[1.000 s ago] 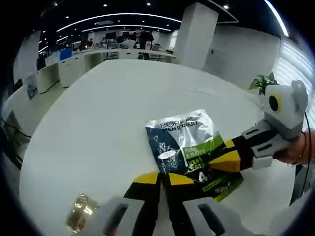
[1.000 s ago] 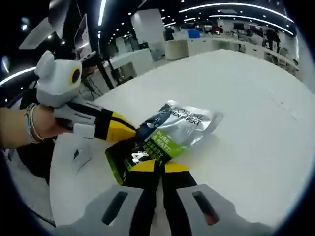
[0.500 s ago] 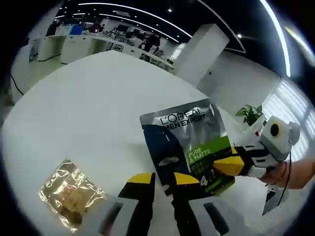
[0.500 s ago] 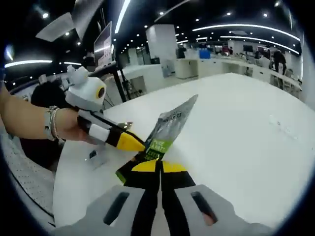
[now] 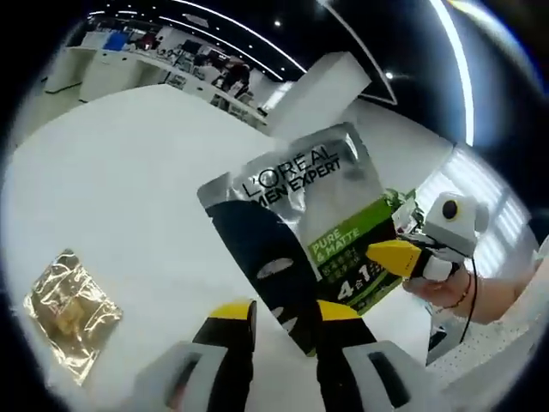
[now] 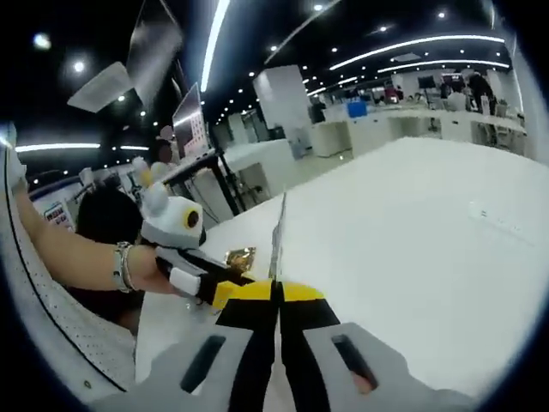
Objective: Arrange the skincare products in the storage area until every visible bottle or jar stands upright without overlapping.
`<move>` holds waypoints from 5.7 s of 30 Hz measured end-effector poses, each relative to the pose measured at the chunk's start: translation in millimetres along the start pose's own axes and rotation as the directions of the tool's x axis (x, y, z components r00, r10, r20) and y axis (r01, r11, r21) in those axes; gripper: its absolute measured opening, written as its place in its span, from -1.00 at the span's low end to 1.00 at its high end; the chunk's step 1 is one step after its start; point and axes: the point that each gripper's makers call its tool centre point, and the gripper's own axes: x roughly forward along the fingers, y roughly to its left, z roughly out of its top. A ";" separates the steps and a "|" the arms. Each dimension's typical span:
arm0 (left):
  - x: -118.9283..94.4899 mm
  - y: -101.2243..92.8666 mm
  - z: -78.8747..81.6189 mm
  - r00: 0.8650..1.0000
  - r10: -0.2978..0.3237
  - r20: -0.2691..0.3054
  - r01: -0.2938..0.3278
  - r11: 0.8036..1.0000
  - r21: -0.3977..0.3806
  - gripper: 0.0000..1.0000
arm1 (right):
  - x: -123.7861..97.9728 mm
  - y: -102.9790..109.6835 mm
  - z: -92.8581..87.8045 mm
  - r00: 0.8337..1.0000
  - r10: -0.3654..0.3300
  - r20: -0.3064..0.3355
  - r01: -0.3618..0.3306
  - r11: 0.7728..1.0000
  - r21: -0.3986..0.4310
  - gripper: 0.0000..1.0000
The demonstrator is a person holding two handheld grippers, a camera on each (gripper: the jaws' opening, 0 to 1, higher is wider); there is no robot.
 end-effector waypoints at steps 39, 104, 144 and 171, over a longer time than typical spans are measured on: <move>21.7 -77.9 -5.2 0.984 -0.175 0.045 0.170 0.981 0.091 -1.00 | -74.9 -42.9 -53.0 0.905 -0.416 -0.091 0.421 0.907 0.032 -1.00; 130.5 -51.4 -5.6 0.980 0.195 0.035 -0.198 0.964 0.175 -0.63 | -131.6 -129.5 -119.1 0.619 -0.768 -0.167 0.673 0.627 -0.393 -1.00; -168.1 70.6 -36.0 0.687 0.644 0.336 -0.714 0.685 0.148 -0.70 | 5.1 -4.8 -53.9 0.965 -0.263 -0.010 0.262 0.964 -0.052 -0.52; -136.1 75.0 -70.7 0.756 0.640 0.137 -0.645 0.694 0.320 -0.99 | 86.2 80.9 -88.7 0.970 0.030 -0.241 -0.046 0.997 -0.064 -0.52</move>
